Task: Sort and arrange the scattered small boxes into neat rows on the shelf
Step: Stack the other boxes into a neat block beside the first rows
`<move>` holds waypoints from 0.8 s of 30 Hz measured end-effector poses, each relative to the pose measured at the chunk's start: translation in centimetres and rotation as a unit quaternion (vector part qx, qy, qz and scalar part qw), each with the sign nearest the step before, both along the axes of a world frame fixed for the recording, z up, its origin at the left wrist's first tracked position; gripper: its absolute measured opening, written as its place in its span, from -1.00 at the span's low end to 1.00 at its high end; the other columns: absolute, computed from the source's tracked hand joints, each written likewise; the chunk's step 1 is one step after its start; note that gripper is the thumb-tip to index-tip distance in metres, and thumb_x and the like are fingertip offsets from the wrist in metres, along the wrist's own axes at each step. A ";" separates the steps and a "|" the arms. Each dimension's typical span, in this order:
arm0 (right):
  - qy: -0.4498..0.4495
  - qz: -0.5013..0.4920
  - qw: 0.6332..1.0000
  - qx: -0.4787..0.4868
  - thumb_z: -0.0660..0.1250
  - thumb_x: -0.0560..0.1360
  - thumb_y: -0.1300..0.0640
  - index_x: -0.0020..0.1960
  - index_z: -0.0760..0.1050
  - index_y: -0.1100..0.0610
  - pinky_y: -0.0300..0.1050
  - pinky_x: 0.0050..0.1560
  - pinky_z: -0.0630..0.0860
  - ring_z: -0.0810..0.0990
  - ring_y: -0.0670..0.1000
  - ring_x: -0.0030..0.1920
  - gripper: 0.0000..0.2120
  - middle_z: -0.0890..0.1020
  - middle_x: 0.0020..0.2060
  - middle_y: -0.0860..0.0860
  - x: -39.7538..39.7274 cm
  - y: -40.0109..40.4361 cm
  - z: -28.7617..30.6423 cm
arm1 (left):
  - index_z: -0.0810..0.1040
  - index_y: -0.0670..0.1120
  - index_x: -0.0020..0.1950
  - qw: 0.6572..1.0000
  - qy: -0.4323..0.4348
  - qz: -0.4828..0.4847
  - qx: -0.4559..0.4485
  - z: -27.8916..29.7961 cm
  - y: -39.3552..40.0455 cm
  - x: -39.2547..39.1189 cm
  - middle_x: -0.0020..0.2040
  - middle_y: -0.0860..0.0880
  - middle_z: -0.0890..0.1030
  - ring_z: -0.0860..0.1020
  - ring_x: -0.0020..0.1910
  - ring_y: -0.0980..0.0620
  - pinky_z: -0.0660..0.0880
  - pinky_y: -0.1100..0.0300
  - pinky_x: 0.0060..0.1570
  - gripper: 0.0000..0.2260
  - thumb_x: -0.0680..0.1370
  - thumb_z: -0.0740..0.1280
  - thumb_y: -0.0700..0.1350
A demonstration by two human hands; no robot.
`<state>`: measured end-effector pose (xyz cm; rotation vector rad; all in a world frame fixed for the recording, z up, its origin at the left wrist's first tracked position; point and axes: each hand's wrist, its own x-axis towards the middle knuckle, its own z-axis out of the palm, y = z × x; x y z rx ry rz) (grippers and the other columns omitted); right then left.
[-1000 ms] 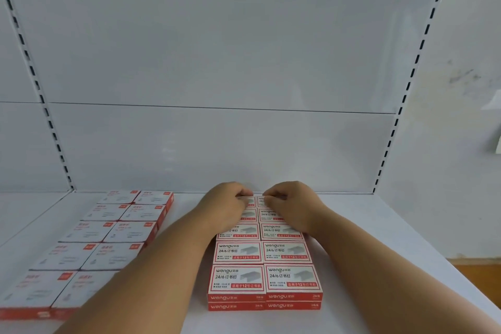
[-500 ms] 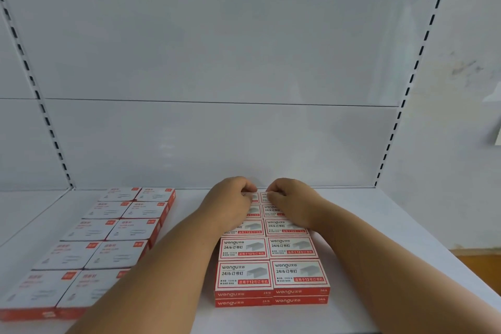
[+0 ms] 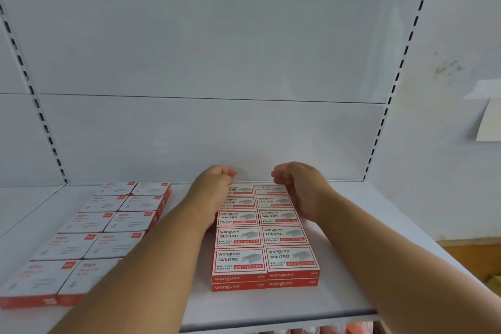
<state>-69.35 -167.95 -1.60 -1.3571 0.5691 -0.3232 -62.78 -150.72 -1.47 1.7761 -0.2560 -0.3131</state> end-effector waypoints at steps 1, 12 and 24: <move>0.008 0.007 1.000 0.011 0.28 0.47 0.25 0.02 0.60 0.30 0.01 -0.23 0.62 0.61 0.15 -0.22 -0.80 0.60 -0.06 0.17 -0.1 0.3 0.1 | 0.60 -0.01 0.08 1.000 0.004 -0.004 -0.012 0.0 0.0 0.0 0.07 -0.08 0.63 0.66 -0.03 -0.12 0.63 -0.10 0.02 -0.76 0.59 0.20 -0.24; 0.019 0.033 0.999 -0.023 0.29 0.49 0.11 0.07 0.61 0.25 0.01 -0.17 0.64 0.66 0.14 -0.18 -0.74 0.69 -0.05 0.14 0.4 1.2 -0.1 | 0.60 0.00 0.12 0.998 0.025 -0.049 -0.025 0.1 0.1 -0.6 0.03 -0.05 0.66 0.69 -0.09 -0.08 0.66 0.00 -0.09 -0.77 0.62 0.19 -0.22; 0.046 0.052 0.995 -0.077 0.26 0.50 0.04 0.04 0.65 0.22 -0.13 -0.26 0.61 0.66 0.07 -0.24 -0.69 0.71 -0.05 0.09 0.2 1.7 0.0 | 0.62 0.02 0.06 0.998 0.015 -0.066 0.008 0.1 0.2 -0.8 -0.04 -0.07 0.68 0.70 -0.15 -0.07 0.67 0.03 -0.14 -0.79 0.62 0.19 -0.17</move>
